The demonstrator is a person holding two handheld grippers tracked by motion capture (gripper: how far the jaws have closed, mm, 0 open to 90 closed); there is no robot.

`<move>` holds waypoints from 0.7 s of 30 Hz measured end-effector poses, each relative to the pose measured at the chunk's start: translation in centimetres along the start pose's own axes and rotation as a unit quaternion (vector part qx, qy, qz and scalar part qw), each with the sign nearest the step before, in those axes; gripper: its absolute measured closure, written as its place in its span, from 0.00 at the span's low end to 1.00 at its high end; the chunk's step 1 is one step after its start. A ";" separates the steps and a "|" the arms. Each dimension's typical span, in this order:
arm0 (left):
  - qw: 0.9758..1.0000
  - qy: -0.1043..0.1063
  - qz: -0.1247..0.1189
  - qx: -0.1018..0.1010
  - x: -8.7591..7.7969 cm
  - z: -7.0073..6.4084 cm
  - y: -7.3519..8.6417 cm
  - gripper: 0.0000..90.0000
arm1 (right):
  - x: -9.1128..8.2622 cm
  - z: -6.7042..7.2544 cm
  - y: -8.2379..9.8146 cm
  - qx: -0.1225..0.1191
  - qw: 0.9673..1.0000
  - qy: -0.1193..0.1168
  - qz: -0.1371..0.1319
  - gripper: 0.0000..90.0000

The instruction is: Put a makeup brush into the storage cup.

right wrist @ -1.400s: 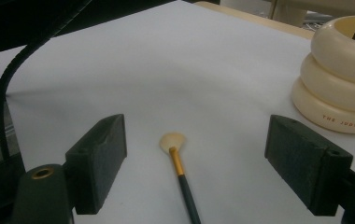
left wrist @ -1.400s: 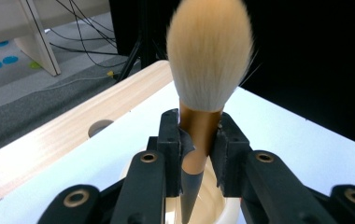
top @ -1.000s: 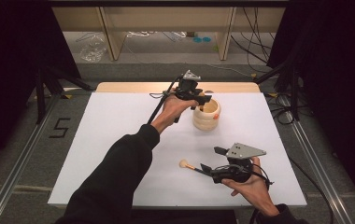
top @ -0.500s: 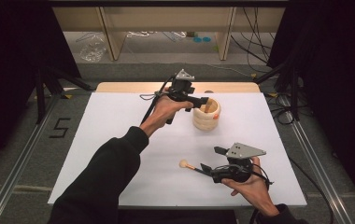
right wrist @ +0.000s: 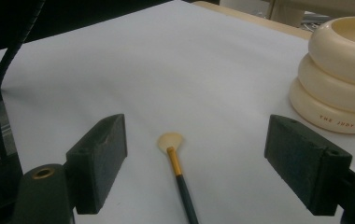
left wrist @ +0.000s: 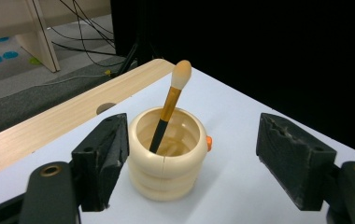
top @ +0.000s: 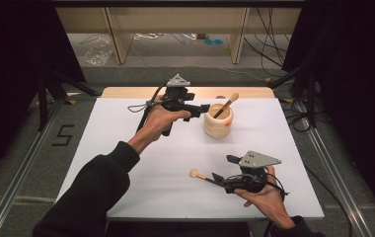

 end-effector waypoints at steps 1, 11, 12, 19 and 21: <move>1.000 -0.002 0.002 0.001 -0.4 0.0 0.2 0.28 | 0.0 0.0 0.0 0.000 1.000 0.002 -0.002 0.25; 1.000 0.001 -0.009 -0.005 -3.6 0.1 2.8 0.27 | 0.1 0.0 0.0 -0.002 1.000 -0.001 0.000 0.25; 1.000 0.000 -0.006 -0.004 -3.9 0.2 3.1 0.27 | 0.1 0.0 0.0 -0.001 1.000 0.001 0.003 0.25; 1.000 -0.007 -0.019 -0.011 -6.4 -0.1 4.6 0.27 | 0.2 0.0 0.0 -0.002 1.000 -0.001 -0.001 0.25; 1.000 -0.008 -0.024 -0.011 -6.9 -0.2 5.0 0.27 | 0.1 0.0 0.0 -0.001 1.000 0.002 0.002 0.25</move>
Point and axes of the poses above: each handheld gripper's, and its own axes: x roughly forward along the jaws, y roughly out of its underside, z roughly to its left, the point moved 3 cm from there along x, roughly forward along the jaws, and after that the axes turned 7 degrees about z, right-handed, at the moved point
